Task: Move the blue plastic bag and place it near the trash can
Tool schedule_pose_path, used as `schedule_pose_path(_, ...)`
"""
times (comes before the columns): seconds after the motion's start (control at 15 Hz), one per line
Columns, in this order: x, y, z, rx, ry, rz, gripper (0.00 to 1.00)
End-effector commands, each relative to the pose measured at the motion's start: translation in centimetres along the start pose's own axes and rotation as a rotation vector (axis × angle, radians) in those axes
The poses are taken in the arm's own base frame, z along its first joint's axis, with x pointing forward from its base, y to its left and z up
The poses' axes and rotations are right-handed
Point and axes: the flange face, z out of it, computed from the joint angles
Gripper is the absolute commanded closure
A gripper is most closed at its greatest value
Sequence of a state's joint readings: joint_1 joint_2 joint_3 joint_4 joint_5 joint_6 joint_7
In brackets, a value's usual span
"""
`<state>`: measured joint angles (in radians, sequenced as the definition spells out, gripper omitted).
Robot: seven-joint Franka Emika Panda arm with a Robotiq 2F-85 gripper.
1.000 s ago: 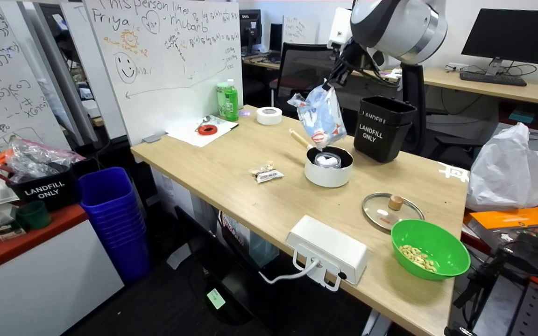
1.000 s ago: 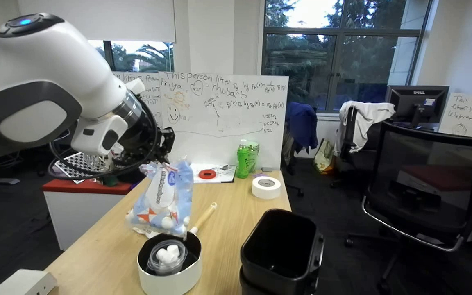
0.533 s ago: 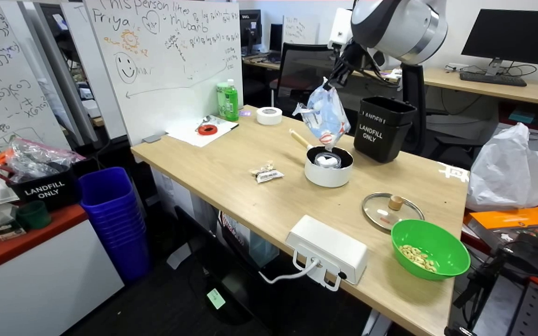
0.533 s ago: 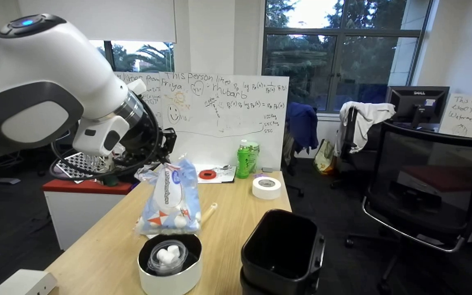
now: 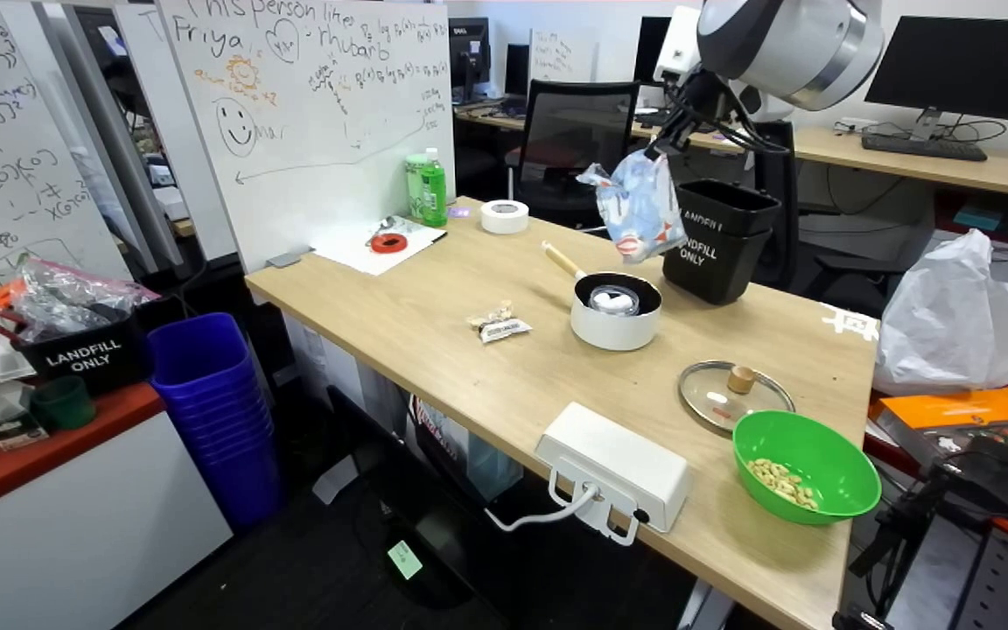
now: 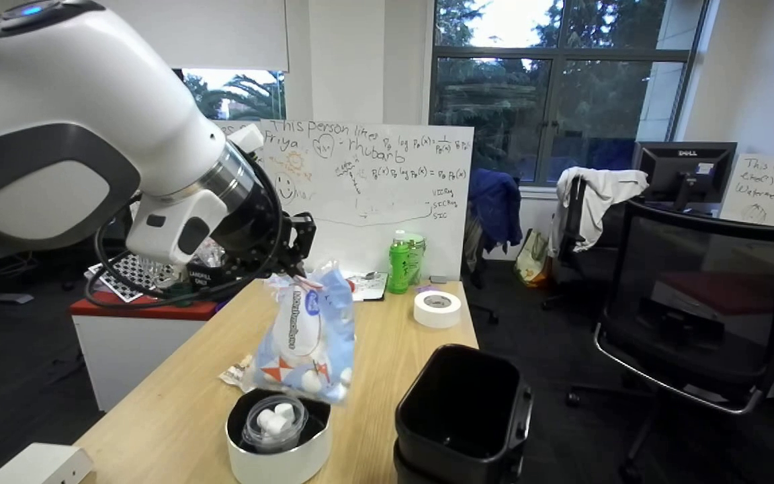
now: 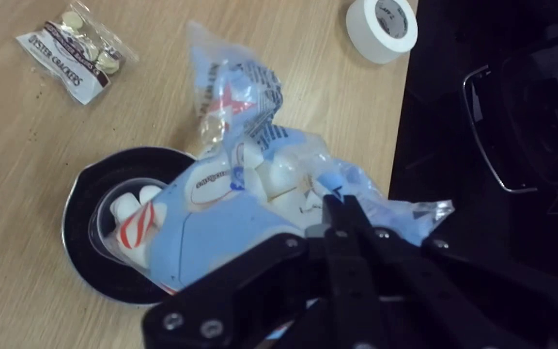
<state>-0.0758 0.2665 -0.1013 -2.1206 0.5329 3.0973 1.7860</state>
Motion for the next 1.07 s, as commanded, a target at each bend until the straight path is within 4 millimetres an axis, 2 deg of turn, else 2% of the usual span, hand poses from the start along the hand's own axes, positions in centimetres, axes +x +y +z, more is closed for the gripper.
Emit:
schedule_pose_path(0.0, 3.4, 0.2, -1.8, -0.005, 0.047, 0.026, 1.00)
schedule_pose_path(0.2, 6.7, 0.5, -2.2, -0.027, 0.104, 0.033, 1.00)
schedule_pose_path(0.8, 15.2, -0.5, -1.7, -0.016, 0.316, -0.001, 1.00)
schedule_pose_path(1.0, 16.8, -0.5, -2.1, -0.028, 0.381, -0.041, 1.00)
